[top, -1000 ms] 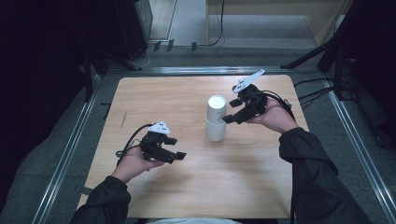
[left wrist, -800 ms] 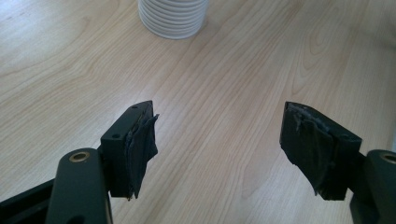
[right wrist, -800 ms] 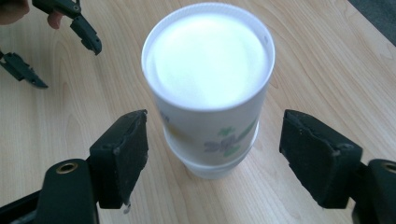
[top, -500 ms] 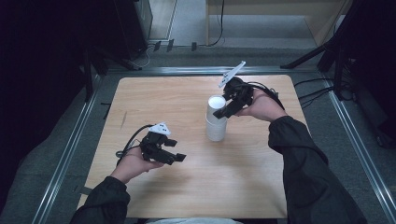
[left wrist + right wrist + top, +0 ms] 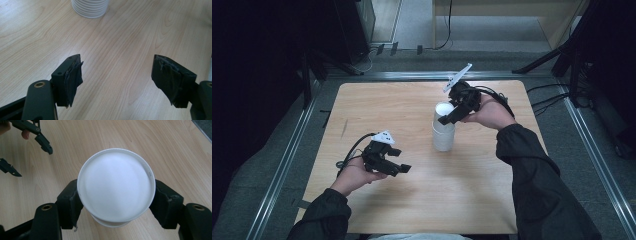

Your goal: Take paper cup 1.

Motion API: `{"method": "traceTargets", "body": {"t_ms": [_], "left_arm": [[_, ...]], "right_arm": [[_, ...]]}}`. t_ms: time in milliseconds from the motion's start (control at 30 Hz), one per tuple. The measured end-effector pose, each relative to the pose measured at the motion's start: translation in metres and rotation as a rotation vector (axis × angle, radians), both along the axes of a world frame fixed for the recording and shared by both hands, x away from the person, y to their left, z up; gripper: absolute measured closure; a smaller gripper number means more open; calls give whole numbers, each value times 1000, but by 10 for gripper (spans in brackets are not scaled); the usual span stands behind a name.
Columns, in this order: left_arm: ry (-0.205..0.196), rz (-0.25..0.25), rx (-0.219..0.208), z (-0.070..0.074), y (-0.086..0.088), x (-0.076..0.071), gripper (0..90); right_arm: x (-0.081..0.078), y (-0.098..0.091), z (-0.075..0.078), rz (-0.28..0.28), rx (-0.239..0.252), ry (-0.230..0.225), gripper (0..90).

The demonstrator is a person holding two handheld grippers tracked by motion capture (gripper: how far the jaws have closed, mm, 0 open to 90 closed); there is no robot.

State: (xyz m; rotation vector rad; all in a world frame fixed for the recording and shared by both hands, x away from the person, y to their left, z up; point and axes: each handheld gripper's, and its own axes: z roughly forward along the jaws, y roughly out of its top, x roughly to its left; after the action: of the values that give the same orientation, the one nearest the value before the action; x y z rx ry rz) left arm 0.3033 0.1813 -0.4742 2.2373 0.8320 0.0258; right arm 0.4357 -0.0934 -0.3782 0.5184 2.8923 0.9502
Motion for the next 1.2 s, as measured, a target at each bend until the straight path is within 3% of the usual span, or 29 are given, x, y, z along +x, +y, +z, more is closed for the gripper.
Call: {"method": "traceTargets", "body": {"t_ms": [300, 633, 900, 1200], "left_arm": [[-4, 0, -2, 1, 1, 0, 243], [-4, -2, -11, 2, 2, 1, 225], [-25, -13, -26, 5, 2, 0, 203], [-17, -15, -46, 7, 3, 0, 189]], "right_arm": [[0, -3, 4, -6, 11, 6, 331], [-1, -2, 19, -13, 6, 21, 337], [-5, -5, 38, -15, 29, 14, 340], [-10, -9, 60, -21, 50, 2, 341]]}}
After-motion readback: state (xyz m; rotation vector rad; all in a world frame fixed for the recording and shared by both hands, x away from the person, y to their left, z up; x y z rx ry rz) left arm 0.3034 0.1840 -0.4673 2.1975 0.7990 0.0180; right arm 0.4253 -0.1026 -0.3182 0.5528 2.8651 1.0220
